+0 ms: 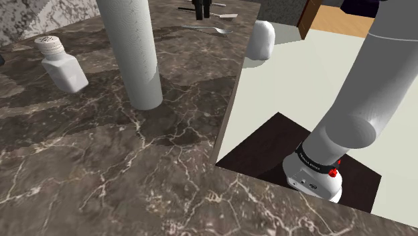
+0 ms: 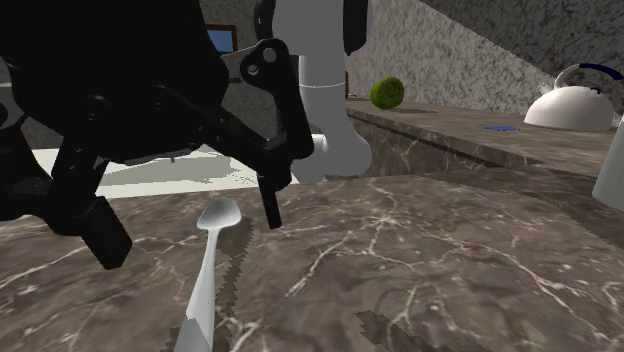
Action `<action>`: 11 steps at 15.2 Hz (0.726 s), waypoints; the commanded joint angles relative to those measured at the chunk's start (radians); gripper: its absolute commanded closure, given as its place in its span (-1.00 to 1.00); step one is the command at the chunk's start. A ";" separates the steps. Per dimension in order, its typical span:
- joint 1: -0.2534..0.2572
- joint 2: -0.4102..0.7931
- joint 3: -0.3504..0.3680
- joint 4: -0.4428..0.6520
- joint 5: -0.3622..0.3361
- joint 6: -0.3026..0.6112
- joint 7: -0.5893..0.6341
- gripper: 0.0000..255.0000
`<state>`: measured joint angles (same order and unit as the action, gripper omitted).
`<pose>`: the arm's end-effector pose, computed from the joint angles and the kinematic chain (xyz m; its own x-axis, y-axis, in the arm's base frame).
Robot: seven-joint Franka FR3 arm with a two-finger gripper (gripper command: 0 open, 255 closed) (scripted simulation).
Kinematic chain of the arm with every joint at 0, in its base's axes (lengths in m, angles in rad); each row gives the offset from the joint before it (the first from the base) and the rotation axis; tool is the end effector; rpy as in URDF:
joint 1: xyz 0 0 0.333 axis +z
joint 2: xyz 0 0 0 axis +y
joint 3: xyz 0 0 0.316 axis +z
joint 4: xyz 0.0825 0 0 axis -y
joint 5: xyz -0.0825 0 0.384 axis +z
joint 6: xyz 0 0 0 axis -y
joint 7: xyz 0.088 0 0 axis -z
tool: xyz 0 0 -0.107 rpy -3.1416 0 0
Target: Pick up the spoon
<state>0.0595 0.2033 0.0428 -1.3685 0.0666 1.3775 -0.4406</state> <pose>0.5907 0.0661 0.5864 0.8386 0.5259 -0.1419 0.5070 -0.8488 -0.1500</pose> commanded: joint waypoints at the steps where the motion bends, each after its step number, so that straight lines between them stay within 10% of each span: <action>1: -0.001 -0.009 -0.001 -0.038 0.000 0.029 -0.005 -1.00; 5: -0.001 -0.018 -0.001 -0.085 0.000 0.067 -0.007 -1.00; 6: -0.001 -0.020 -0.001 -0.087 0.000 0.066 -0.008 1.00; 11: -0.001 -0.019 -0.001 -0.085 0.000 0.066 -0.008 1.00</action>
<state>0.0580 0.1838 0.0417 -1.4533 0.0665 1.4431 -0.4487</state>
